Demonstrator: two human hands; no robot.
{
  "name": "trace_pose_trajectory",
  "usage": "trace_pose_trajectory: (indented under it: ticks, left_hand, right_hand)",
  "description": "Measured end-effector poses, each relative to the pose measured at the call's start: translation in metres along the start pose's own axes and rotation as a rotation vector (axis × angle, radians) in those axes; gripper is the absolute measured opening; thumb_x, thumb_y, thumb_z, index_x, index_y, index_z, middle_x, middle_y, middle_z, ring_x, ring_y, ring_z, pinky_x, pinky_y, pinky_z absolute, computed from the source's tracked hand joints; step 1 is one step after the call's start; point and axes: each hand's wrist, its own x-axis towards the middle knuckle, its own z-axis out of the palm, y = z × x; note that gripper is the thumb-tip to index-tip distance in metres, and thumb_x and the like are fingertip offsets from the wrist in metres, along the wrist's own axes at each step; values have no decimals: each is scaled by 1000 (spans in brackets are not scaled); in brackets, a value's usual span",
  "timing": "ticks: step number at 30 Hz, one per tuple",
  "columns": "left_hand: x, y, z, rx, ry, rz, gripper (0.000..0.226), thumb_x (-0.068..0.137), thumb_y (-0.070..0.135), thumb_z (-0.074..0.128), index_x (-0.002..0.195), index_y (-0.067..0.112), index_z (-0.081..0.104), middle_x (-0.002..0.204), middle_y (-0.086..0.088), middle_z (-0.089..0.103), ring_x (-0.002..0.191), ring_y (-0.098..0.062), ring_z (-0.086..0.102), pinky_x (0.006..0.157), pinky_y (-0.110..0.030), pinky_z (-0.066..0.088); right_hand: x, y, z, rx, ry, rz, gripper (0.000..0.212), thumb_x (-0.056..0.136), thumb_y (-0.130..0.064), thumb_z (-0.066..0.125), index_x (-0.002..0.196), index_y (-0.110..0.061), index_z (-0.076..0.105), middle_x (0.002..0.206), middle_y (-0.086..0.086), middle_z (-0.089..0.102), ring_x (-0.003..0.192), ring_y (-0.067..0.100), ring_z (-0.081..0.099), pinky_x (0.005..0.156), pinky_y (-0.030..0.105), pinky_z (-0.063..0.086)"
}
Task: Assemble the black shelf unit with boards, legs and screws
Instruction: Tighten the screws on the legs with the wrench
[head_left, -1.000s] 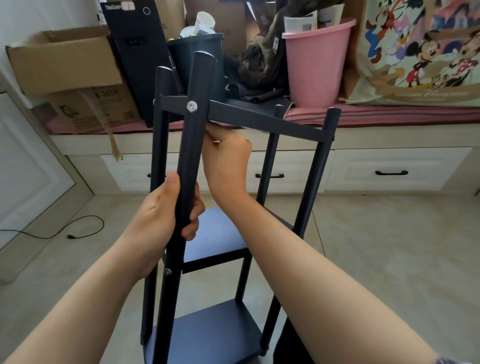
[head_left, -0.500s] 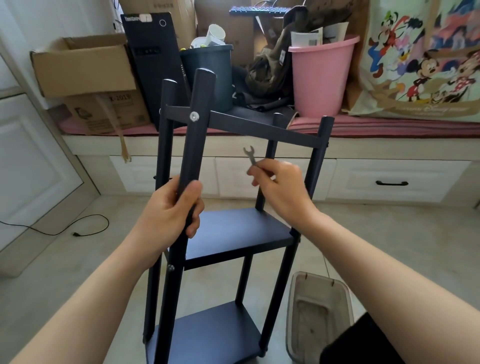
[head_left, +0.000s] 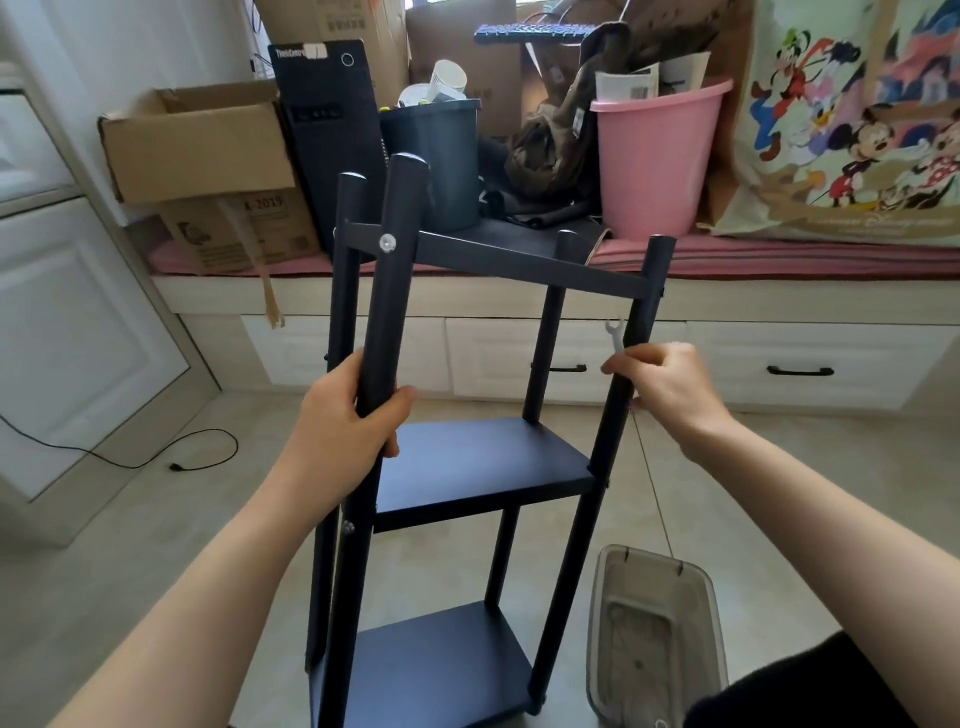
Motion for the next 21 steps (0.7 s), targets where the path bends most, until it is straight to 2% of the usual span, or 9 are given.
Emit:
trace_pose_trajectory:
  ticks: [2, 5, 8, 9, 11, 13, 15, 18, 21]
  left_hand:
    - [1, -4, -3, 42, 43, 1, 16, 95, 17, 65, 85, 18, 53, 62, -11, 62, 49, -7, 59, 52, -11, 46]
    - [2, -11, -8, 86, 99, 23, 18, 94, 24, 68, 83, 21, 53, 61, -11, 60, 51, -10, 61, 52, -15, 48]
    - [2, -17, -13, 256, 126, 52, 26, 91, 42, 68, 84, 22, 53, 65, -11, 59, 56, -22, 61, 55, -39, 54]
    - [1, -18, -15, 338, 148, 67, 30, 90, 49, 66, 85, 22, 53, 63, -8, 58, 57, -24, 59, 54, -41, 52]
    - [-2, -19, -19, 463, 230, 135, 34, 89, 55, 64, 85, 24, 52, 59, 2, 56, 55, -20, 57, 51, -37, 49]
    - [-3, -20, -22, 523, 311, 195, 28, 89, 51, 67, 87, 26, 54, 59, 8, 56, 54, -19, 57, 51, -34, 46]
    - [-1, -25, -23, 543, 356, 188, 27, 91, 44, 68, 87, 19, 57, 59, 8, 55, 53, -17, 55, 50, -31, 43]
    - [7, -37, -27, 518, 373, 114, 26, 92, 39, 70, 91, 15, 59, 63, 11, 53, 57, -18, 53, 51, -30, 37]
    - [16, -49, -36, 462, 358, 1, 27, 93, 37, 71, 103, 13, 62, 78, 7, 58, 76, -25, 58, 66, -35, 45]
  right_hand:
    - [5, 0, 0, 21, 27, 20, 14, 89, -25, 64, 82, -23, 76, 94, -3, 72, 97, 19, 63, 90, 45, 54]
    - [7, 1, 0, 113, -113, 100, 13, 91, -28, 66, 88, -25, 78, 103, -11, 67, 108, 16, 58, 92, 43, 52]
    - [8, 0, 2, 196, -223, 156, 13, 91, -27, 67, 90, -23, 79, 115, -6, 66, 109, 16, 60, 91, 43, 52]
    - [8, 0, 3, 197, -225, 152, 14, 92, -27, 67, 90, -22, 79, 115, -3, 68, 104, 16, 64, 88, 41, 54]
    - [8, -2, 4, 190, -215, 133, 15, 94, -27, 65, 89, -22, 78, 109, -2, 71, 94, 12, 70, 78, 32, 57]
    - [6, -5, 5, 164, -210, 104, 15, 95, -26, 64, 87, -25, 77, 104, -2, 72, 87, 11, 72, 69, 27, 57]
    - [3, -7, 6, 154, -216, 80, 15, 95, -25, 64, 86, -26, 77, 101, 0, 73, 84, 12, 73, 65, 24, 59]
    - [-3, -13, 10, 153, -235, 48, 15, 94, -22, 65, 87, -21, 77, 101, 7, 73, 86, 15, 73, 67, 25, 61]
    - [-10, -21, 15, 127, -254, -8, 15, 93, -21, 66, 85, -20, 78, 98, 6, 74, 85, 15, 73, 74, 32, 62]
